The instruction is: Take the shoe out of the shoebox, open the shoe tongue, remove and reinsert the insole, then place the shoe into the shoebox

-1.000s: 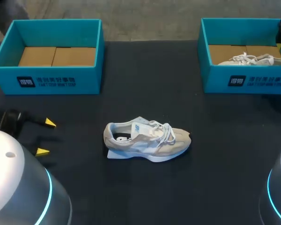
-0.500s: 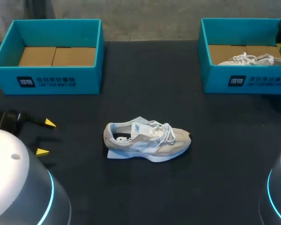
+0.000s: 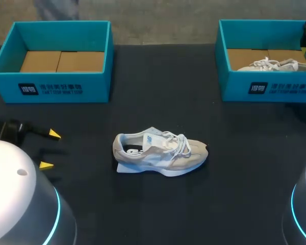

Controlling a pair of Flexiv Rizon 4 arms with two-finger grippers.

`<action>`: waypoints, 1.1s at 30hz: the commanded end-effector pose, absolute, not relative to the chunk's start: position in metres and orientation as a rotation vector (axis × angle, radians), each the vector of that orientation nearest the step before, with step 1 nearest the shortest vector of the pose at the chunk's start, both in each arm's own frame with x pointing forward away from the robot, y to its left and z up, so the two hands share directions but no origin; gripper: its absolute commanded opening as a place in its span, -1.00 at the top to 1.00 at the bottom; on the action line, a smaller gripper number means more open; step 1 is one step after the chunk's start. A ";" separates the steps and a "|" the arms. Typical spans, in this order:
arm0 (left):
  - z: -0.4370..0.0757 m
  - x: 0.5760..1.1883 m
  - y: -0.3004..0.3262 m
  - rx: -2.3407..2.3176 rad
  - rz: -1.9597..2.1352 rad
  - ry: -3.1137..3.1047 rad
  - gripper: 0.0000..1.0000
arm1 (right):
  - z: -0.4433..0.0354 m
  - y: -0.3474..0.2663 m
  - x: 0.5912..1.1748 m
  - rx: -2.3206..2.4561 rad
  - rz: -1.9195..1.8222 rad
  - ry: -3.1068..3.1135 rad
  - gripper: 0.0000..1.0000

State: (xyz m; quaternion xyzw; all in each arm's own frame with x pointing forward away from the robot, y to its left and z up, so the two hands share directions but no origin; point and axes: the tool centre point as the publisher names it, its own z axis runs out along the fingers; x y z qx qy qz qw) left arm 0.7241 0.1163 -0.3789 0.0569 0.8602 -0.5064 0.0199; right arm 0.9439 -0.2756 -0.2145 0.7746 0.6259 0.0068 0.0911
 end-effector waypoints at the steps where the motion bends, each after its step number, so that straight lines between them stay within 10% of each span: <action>1: -0.379 0.724 0.116 0.176 -1.569 2.668 -1.00 | -0.215 -0.275 0.943 2.301 0.022 1.859 -1.00; 33: -0.388 0.728 0.039 -0.058 -1.613 2.600 -1.00 | -0.215 -0.275 0.943 2.301 0.022 1.859 -1.00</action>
